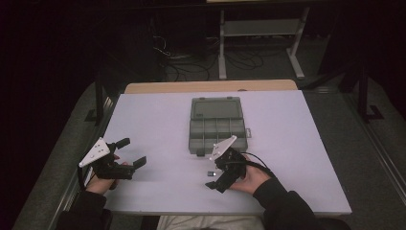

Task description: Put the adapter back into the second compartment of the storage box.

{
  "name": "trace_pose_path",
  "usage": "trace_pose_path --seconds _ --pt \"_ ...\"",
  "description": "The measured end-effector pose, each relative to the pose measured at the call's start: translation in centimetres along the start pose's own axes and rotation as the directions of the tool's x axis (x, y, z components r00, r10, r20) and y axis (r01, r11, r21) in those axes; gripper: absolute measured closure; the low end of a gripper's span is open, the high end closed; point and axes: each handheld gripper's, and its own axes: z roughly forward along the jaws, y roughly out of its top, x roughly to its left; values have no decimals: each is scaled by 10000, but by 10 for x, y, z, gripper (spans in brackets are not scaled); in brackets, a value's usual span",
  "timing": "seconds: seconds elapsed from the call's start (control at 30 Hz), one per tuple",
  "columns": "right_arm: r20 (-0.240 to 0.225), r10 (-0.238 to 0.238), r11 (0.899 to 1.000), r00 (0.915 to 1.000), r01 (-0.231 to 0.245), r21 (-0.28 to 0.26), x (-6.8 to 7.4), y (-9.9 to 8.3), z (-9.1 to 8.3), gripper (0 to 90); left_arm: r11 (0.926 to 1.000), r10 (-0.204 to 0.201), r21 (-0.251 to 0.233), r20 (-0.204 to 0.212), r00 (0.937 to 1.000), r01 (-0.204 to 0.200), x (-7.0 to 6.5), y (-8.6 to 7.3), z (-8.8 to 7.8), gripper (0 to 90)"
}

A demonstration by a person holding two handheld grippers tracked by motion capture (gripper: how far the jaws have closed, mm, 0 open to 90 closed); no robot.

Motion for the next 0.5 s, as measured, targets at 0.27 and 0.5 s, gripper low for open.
trace_pose_path --seconds 0.27,0.5 --pt "-17 -52 9995 10000 52 317 -5 2 7 201 10000 -5 -17 25 10000 5 0 0 0 0" --pt "86 -192 9988 9998 188 452 -12 1 12 311 10000 -4 -17 23 10000 4 0 0 0 0"
